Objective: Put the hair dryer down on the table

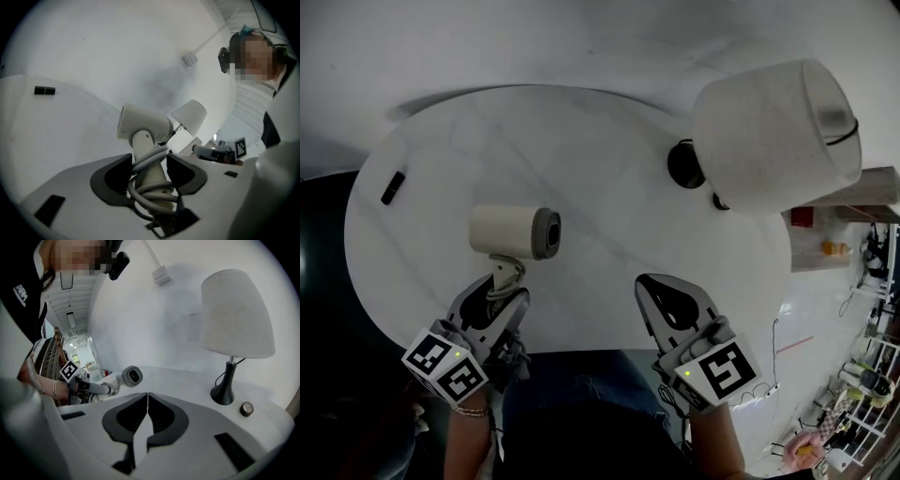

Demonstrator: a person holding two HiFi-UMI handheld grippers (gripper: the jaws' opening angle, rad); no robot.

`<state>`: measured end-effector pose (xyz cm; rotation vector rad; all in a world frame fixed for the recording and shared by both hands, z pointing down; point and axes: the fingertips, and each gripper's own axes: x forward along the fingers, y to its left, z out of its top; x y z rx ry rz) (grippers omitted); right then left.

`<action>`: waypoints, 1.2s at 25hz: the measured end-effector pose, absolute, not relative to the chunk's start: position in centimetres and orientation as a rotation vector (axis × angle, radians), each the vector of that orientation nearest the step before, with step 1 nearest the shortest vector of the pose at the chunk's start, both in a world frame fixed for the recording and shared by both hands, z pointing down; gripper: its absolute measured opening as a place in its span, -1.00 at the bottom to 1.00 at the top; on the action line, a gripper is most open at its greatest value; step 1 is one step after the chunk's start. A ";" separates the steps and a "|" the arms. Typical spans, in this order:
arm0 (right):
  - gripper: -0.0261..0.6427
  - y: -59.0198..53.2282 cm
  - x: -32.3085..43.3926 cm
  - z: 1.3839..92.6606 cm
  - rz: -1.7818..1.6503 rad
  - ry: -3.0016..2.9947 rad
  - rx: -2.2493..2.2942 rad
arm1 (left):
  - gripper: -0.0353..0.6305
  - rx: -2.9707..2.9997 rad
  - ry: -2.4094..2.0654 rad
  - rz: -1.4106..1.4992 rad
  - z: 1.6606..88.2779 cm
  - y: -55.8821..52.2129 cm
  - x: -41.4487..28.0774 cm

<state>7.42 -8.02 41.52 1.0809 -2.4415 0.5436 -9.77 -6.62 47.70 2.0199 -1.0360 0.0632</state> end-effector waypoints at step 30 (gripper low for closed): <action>-0.86 -6.9 8.0 45.7 0.705 -2.388 1.081 | -0.17 1.929 -1.089 0.200 52.8 -8.1 -9.1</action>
